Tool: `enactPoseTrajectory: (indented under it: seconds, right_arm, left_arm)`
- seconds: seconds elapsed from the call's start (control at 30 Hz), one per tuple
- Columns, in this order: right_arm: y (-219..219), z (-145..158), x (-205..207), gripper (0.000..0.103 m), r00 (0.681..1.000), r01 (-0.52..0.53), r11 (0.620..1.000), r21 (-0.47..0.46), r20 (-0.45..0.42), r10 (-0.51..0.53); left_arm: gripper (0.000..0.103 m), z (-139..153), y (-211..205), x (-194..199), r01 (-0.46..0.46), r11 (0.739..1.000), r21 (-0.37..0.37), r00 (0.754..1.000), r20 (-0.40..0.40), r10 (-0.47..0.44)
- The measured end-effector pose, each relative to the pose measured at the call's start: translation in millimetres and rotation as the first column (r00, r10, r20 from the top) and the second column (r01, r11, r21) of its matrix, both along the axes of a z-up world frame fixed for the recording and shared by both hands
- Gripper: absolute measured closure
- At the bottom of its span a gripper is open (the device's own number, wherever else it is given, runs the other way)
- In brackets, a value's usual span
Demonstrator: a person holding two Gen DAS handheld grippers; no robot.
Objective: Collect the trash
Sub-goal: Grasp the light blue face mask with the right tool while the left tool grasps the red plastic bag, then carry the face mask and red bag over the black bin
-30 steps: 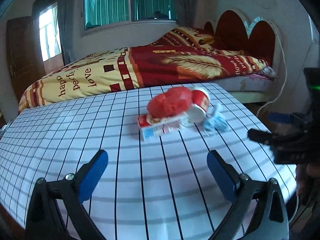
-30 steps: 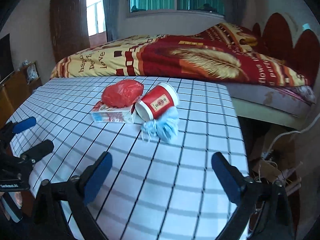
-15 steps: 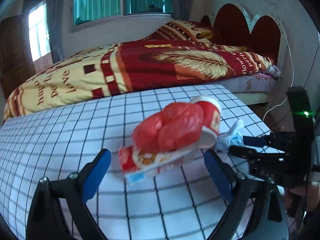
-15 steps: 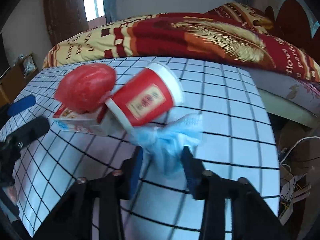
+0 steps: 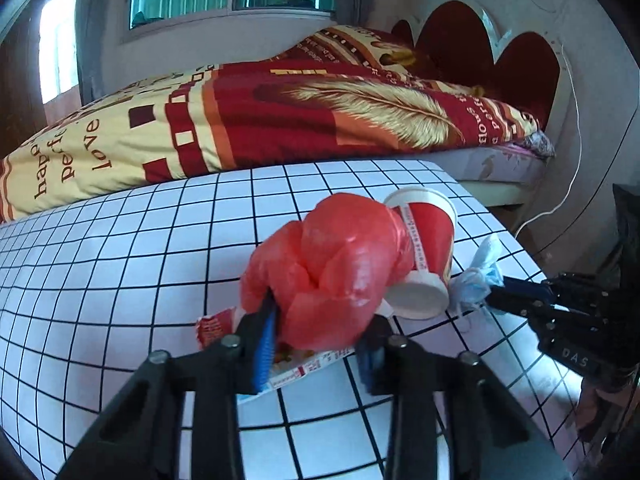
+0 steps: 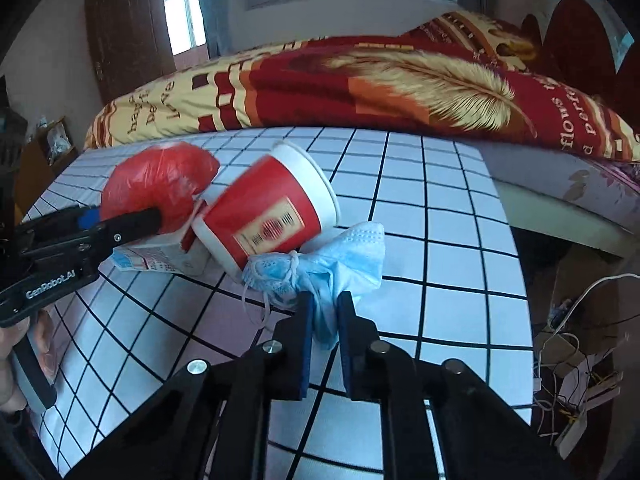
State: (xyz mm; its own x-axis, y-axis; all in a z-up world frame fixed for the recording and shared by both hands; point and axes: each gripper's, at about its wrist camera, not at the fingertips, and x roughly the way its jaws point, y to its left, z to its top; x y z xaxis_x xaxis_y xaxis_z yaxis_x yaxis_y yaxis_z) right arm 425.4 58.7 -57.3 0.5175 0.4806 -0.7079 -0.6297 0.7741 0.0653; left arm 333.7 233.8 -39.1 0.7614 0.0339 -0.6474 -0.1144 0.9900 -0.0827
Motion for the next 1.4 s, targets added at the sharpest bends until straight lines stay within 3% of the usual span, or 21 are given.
enactPoseTrajectory:
  seconds: [0.2,0.53,0.97,1.4]
  right_arm:
    - [-13.1,19.6,-17.4,0.091,0.999,0.01,1.0,0.022,0.04,-0.01]
    - [-53.9,39.6,-72.6,0.091,0.997,0.016,0.999,0.04,0.073,-0.019]
    - [-134.9,67.5,-186.0,0.091,0.989,0.046,0.994,0.096,0.137,-0.059]
    - [-232.7,67.9,-243.9,0.091,0.971,0.164,0.978,0.132,0.154,-0.184]
  left_arm:
    - [0.07,18.7,4.1,-31.7,-0.034,0.999,0.033,0.998,0.057,0.032]
    - [0.07,21.3,-7.2,-93.9,-0.043,0.998,0.056,0.998,0.058,0.04]
    - [0.07,33.8,-90.8,-169.5,0.06,0.997,0.053,0.993,0.101,-0.065]
    - [0.07,32.6,-167.6,-202.6,0.172,0.984,0.055,0.979,0.104,-0.177]
